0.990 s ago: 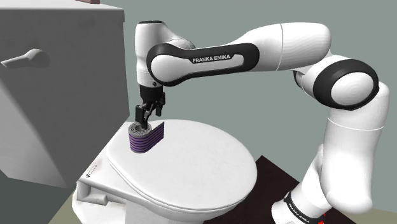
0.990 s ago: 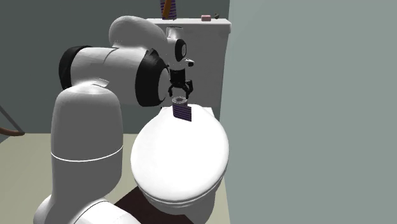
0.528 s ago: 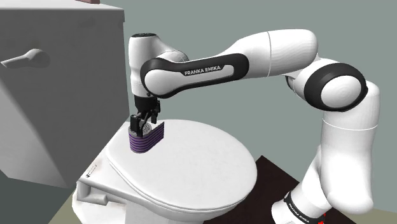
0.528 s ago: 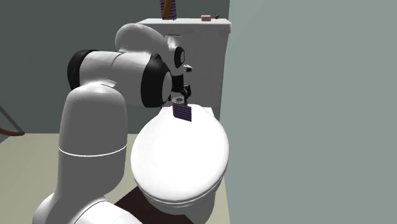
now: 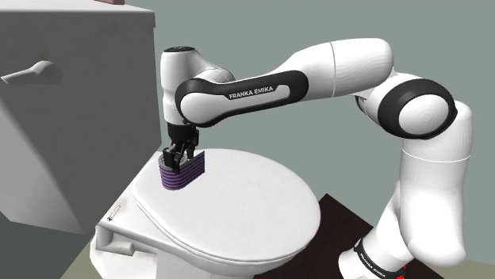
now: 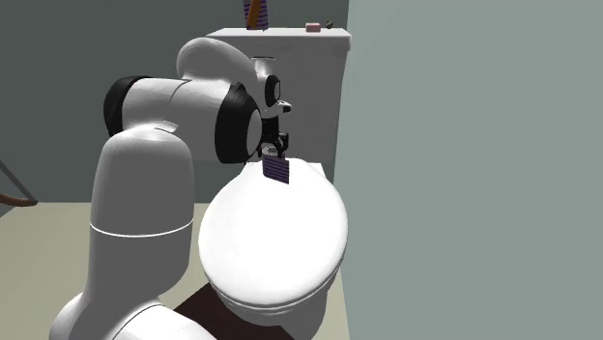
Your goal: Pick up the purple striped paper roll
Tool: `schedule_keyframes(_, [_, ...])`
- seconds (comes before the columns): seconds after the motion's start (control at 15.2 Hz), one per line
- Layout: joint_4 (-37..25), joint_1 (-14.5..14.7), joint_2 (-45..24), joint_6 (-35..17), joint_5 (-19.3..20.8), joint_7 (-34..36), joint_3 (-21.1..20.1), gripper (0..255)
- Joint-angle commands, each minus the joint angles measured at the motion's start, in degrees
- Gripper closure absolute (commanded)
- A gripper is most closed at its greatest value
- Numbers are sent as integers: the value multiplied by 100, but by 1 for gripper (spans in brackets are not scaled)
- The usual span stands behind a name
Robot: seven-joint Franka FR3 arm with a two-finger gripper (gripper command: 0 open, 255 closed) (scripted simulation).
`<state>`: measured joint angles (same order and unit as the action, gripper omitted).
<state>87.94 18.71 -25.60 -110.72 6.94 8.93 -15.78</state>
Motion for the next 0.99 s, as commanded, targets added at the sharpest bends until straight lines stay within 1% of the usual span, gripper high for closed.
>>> schedule_keyframes(0.0, [22, -1, -7, -14, -2, -1, 0, 255])
schedule_keyframes(0.26, [-6, 3, -29, -7, 3, 1, 2, 255])
schedule_keyframes(0.92, [-568, 17, 115, 692, -50, -37, -27, 255])
